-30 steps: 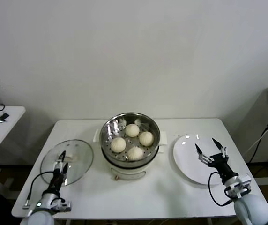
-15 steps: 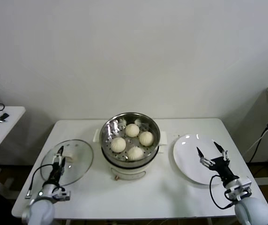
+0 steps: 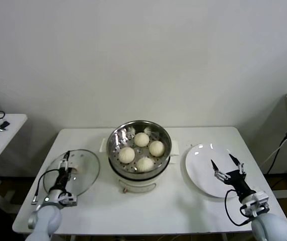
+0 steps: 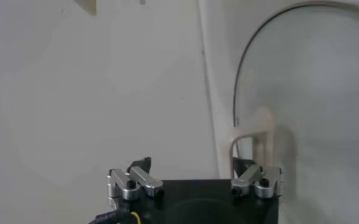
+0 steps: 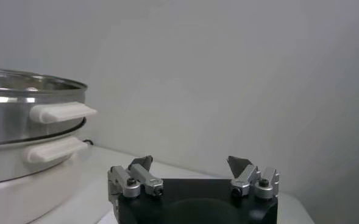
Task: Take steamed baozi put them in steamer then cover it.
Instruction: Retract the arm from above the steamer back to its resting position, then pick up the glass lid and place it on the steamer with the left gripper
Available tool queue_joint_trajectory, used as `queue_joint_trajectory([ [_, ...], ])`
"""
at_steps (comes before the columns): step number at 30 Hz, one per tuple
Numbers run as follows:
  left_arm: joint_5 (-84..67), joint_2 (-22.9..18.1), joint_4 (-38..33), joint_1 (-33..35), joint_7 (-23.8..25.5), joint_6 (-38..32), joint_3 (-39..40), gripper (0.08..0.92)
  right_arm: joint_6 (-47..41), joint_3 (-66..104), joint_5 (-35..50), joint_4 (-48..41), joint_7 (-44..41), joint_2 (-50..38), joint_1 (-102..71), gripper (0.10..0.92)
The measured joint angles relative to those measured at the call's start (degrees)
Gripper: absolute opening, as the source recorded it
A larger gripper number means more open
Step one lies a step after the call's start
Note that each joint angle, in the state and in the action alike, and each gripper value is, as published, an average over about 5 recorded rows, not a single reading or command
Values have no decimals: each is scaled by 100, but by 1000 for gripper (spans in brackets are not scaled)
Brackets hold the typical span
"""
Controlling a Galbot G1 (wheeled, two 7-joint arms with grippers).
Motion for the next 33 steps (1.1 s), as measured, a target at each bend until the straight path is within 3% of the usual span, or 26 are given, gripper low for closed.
queue_joint_trajectory([
  [4, -5, -1, 114, -85, -12, -26, 7, 778, 15, 0, -37, -29, -5, 26, 3, 823],
  [24, -182, 31, 247, -137, 1, -181, 15, 204, 81, -18, -162, -193, -22, 119, 107, 823],
  [27, -264, 65, 160, -87, 17, -172, 36, 153, 89, -18, -170, -217, -27, 117, 115, 823],
  [33, -466, 140, -142, 69, 50, -108, 40, 147, 97, -25, -174, -254, -35, 105, 150, 823],
])
